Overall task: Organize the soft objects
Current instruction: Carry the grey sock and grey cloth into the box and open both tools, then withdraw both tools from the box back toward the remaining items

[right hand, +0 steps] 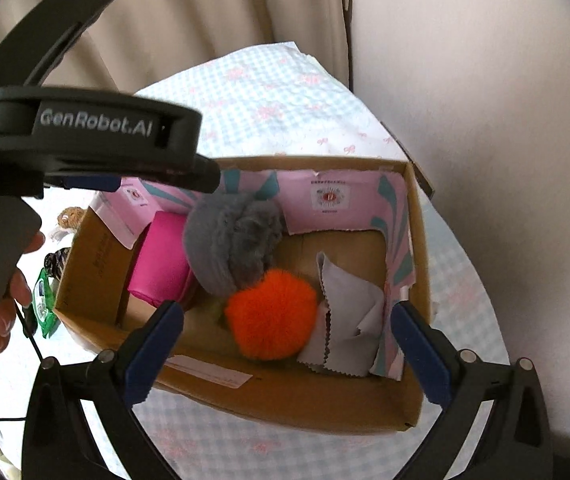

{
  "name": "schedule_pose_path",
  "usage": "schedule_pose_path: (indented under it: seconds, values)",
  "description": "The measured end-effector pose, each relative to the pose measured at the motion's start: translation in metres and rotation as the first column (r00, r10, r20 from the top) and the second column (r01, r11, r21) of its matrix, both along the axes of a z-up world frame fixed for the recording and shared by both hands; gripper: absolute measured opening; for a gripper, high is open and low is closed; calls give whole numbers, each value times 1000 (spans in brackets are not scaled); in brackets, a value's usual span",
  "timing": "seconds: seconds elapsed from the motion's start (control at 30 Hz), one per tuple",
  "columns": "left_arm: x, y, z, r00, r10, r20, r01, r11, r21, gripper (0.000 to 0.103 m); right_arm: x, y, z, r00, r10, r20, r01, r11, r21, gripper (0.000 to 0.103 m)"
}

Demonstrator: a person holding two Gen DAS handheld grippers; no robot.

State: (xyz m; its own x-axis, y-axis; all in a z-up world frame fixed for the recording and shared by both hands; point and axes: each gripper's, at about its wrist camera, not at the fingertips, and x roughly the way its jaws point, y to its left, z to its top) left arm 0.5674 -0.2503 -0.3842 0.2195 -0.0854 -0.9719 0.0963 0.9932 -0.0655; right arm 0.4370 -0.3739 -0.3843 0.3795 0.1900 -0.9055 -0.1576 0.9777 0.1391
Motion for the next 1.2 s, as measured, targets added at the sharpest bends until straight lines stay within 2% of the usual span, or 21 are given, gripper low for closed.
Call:
schedule_pose_path:
  seconds: [0.23,0.5,0.6,0.73,1.0,1.2]
  values:
    - [-18,4,38,999,4,53,-4,1000,-2,103,-5,3,31,1000,3,29,-3,1000,-13,103]
    - [-59,14,105,988,22,150,-14,998,-53,103,-27,4,87,998,-11,56,13,999,-32,103]
    - [-81,18,133,979,28,203,-16,998,-57,103,-39,2,112,996,-21,81,21,1000,-4,103]
    - [-119,27,176,954,32,298,-13,998,-64,103,-60,5,149,990,-18,139,20,1000,-7,103]
    - [-203,51,254,878,11,478,13,999,-48,103,-103,16,215,967,-54,248,65,997,-37,103]
    - [-261,79,286,836,29,548,0,999,-54,103,-142,26,257,947,-86,309,96,995,-17,103]
